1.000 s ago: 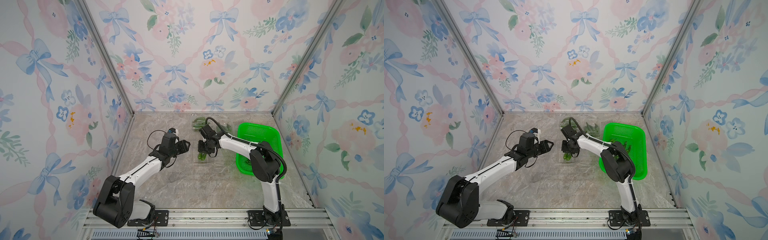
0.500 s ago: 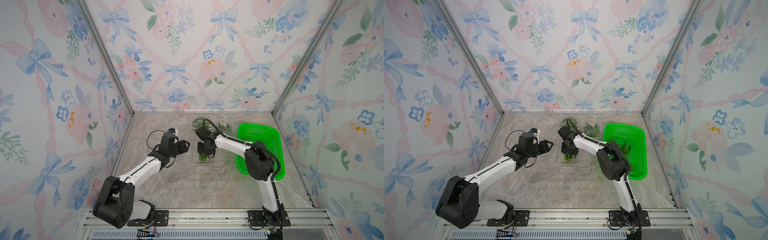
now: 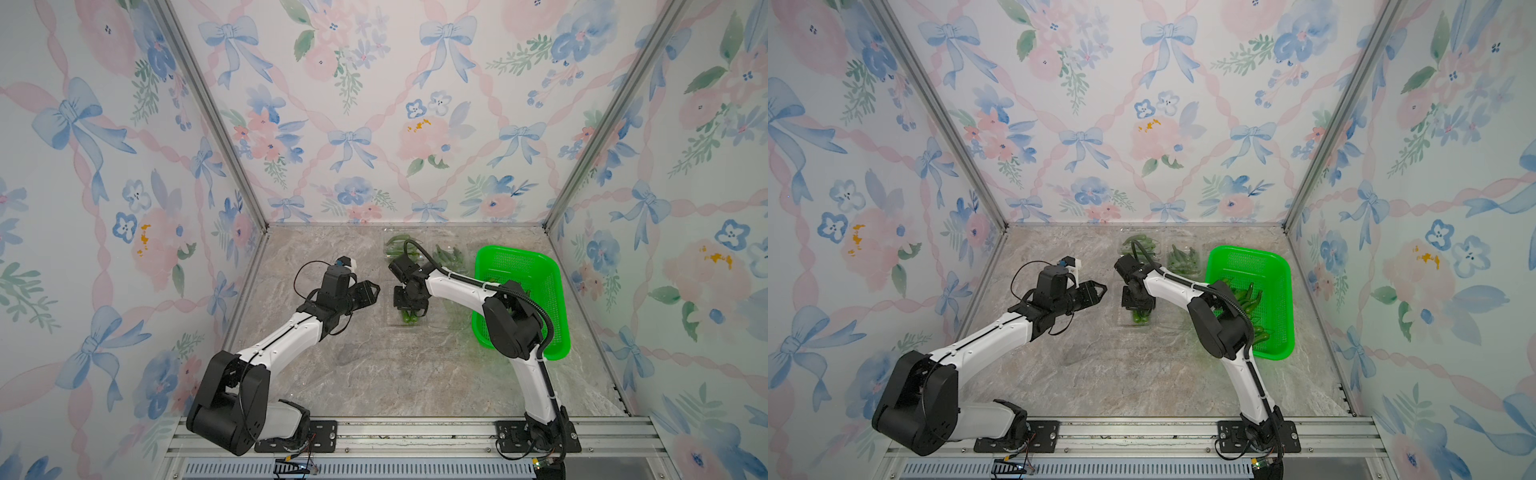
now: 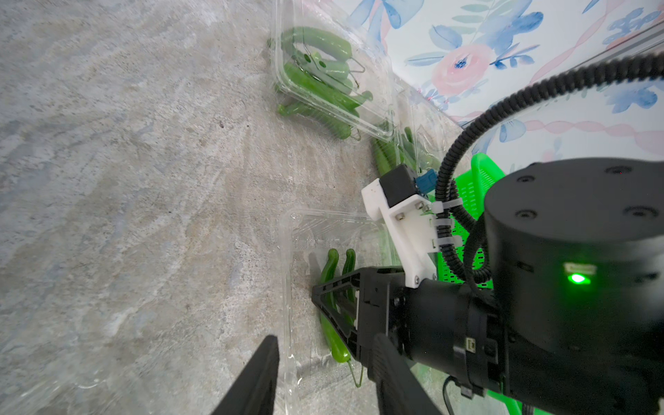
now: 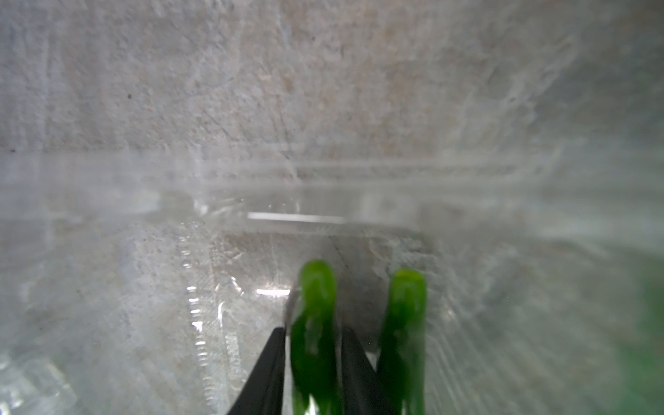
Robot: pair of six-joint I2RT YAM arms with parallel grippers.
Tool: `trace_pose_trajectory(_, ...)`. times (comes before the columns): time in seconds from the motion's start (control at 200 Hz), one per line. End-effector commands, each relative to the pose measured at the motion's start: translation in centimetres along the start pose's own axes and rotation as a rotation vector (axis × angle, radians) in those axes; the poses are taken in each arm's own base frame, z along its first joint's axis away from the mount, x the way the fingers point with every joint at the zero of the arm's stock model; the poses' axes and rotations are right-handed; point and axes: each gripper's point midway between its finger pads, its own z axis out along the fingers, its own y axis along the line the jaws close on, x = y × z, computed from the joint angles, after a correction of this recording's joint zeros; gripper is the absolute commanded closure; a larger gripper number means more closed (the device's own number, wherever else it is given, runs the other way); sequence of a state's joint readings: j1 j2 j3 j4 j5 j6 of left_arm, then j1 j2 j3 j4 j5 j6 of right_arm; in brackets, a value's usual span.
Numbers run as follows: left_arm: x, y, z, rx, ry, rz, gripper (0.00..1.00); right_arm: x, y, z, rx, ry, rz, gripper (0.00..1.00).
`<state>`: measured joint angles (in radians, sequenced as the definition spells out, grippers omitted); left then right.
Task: Take small green peppers out of containers
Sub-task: Pick up the green pepper from the packing box.
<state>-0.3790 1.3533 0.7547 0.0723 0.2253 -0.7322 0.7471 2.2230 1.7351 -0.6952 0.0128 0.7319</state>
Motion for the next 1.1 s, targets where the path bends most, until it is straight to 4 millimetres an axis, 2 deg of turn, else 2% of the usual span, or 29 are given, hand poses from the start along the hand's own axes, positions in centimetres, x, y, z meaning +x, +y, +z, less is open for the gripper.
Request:
trace_pose_trajectory(0.0, 0.6, 0.5, 0.3, -0.004, 0.026, 0.019, 0.54, 1.4, -0.3, 0.6, 0.03, 0.036, -0.025, 0.78)
trace_pose_trajectory(0.205, 0.7, 0.6, 0.3, -0.005, 0.028, 0.017, 0.54, 0.9, 0.1, -0.8, 0.007, 0.006, -0.041, 0.88)
trace_pose_trajectory(0.32, 0.6, 0.5, 0.3, -0.006, 0.025, 0.016, 0.54, 0.3, 0.9, -2.3, -0.037, -0.034, -0.042, 0.89)
trace_pose_trajectory(0.53, 0.6, 0.8, 0.5, -0.018, 0.025, 0.012, 0.54, -1.0, 2.8, -7.1, -0.141, -0.119, -0.057, 0.89)
trace_pose_trajectory(0.735, -0.3, -0.6, 0.7, 0.011, 0.016, 0.022, 0.54, -2.2, 3.7, -12.2, -0.221, -0.199, -0.062, 0.89)
trace_pose_trajectory(0.845, -0.8, -1.7, 0.7, 0.029, 0.01, 0.032, 0.54, -3.1, 2.9, -15.2, -0.234, -0.257, -0.057, 0.89)
trace_pose_trajectory(0.94, -0.9, -3.4, 0.9, 0.06, 0.016, 0.043, 0.54, -3.7, 1.3, -17.9, -0.241, -0.303, -0.042, 0.89)
trace_pose_trajectory(1.05, -0.9, -6.0, 1.1, 0.091, 0.011, 0.069, 0.53, -4.6, -2.1, -20.6, -0.231, -0.363, -0.001, 0.88)
trace_pose_trajectory(1.065, -0.9, -6.4, 1.2, 0.096, 0.012, 0.073, 0.53, -4.8, -2.6, -21.6, -0.238, -0.383, 0.006, 0.88)
trace_pose_trajectory(1.095, -0.8, -7.3, 1.5, 0.107, 0.016, 0.081, 0.53, -4.9, -3.9, -22.4, -0.231, -0.401, 0.023, 0.88)
